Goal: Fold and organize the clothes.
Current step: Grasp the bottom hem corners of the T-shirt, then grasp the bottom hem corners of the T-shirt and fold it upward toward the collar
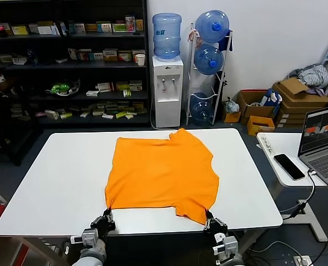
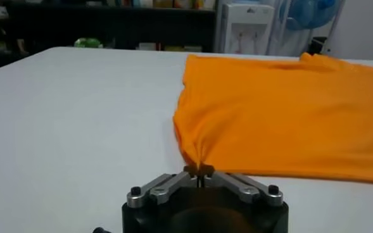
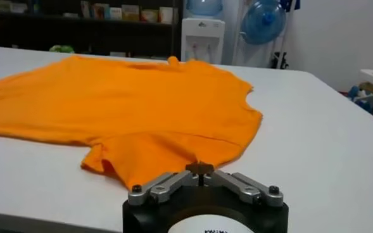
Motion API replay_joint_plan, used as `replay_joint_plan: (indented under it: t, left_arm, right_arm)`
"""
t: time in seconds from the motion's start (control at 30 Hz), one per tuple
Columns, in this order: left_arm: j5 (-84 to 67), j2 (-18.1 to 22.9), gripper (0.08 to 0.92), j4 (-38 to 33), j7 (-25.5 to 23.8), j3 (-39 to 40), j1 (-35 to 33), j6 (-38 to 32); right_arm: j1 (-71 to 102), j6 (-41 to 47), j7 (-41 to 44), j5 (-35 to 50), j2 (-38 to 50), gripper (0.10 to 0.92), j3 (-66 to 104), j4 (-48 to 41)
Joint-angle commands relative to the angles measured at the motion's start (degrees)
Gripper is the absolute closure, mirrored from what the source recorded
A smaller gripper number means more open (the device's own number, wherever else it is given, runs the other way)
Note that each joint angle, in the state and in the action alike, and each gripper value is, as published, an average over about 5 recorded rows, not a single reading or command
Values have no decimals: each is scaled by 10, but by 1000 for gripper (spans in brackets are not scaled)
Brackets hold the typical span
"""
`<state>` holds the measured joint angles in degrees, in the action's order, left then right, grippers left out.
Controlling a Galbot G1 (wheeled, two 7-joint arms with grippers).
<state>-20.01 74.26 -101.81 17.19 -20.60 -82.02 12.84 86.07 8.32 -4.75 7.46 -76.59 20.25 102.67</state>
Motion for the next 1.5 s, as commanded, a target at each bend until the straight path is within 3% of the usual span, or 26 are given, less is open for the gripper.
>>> replay_joint_plan:
  t: [0.03, 0.23, 0.37, 0.67, 0.87, 1.03, 1.17, 1.3, 1.5]
  left_arm:
    - [-14, -31, 907, -109, 10, -8, -91, 2]
    - [-51, -66, 907, -193, 22, -18, -153, 11]
    - [-75, -85, 907, -201, 26, -12, -127, 19]
    - [-108, -118, 907, -37, 9, 53, 89, -14]
    - [-108, -109, 907, 88, 4, 105, 208, -24]
    - [-91, -95, 907, 154, 0, 118, 263, -23]
    - [-78, -91, 907, 172, -6, 116, 269, -17]
    - [-60, -94, 886, 162, -7, 106, 252, -17]
    - [-29, -110, 729, 92, 4, 65, 169, -17]
  right_arm:
    - [74, -8, -18, 25, 35, 900, 4, 79]
    - [142, -17, -34, 41, 67, 900, 9, 166]
    - [86, 1, -52, 58, 67, 900, 7, 168]
    - [-181, 66, -76, 121, 66, 900, -41, 13]
    - [-281, 82, -76, 140, 66, 900, -80, -81]
    - [-311, 83, -66, 140, 60, 900, -100, -132]
    - [-315, 79, -61, 134, 56, 888, -112, -151]
    - [-304, 70, -54, 135, 55, 792, -109, -144]
    - [-241, 41, -35, 130, 82, 619, -68, -77]
